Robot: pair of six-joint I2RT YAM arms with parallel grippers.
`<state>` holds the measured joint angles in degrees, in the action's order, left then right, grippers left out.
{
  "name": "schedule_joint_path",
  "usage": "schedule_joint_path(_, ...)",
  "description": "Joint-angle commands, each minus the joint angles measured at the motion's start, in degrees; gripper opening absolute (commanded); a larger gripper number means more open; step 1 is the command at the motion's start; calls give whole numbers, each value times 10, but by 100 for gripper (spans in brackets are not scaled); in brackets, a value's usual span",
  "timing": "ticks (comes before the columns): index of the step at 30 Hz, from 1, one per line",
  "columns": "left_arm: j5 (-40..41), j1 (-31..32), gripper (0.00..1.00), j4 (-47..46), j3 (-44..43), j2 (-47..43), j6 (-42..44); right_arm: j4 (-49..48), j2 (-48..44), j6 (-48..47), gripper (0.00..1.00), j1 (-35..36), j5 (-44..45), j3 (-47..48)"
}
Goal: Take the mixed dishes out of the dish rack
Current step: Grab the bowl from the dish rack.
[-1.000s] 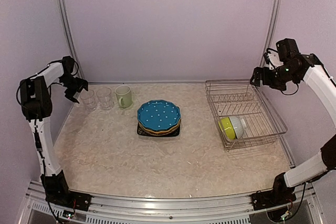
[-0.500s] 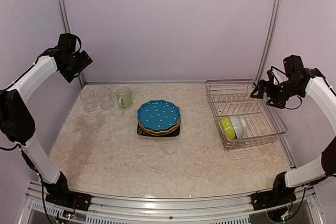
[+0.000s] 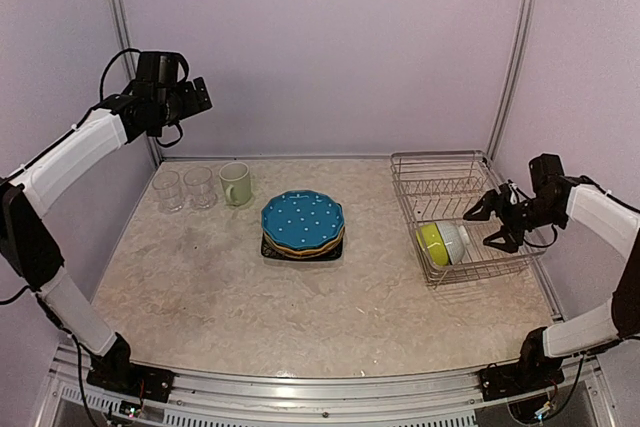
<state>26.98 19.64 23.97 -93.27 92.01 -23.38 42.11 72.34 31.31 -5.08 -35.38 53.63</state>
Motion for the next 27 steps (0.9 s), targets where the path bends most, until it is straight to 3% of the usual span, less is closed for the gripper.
schedule_joint_path(1,17,5,99,-31,-5,-5,23,-86,-9,67,88,-14,-20,-57)
schedule_joint_path(12,13,9,99,-39,0,-15,30,-202,17,135,79,-31,-44,-128)
schedule_joint_path(17,22,9,99,-42,6,-18,37,-183,34,129,74,-31,-25,-104)
schedule_joint_path(27,38,10,99,-47,0,-3,42,-82,126,21,71,-31,-26,-11)
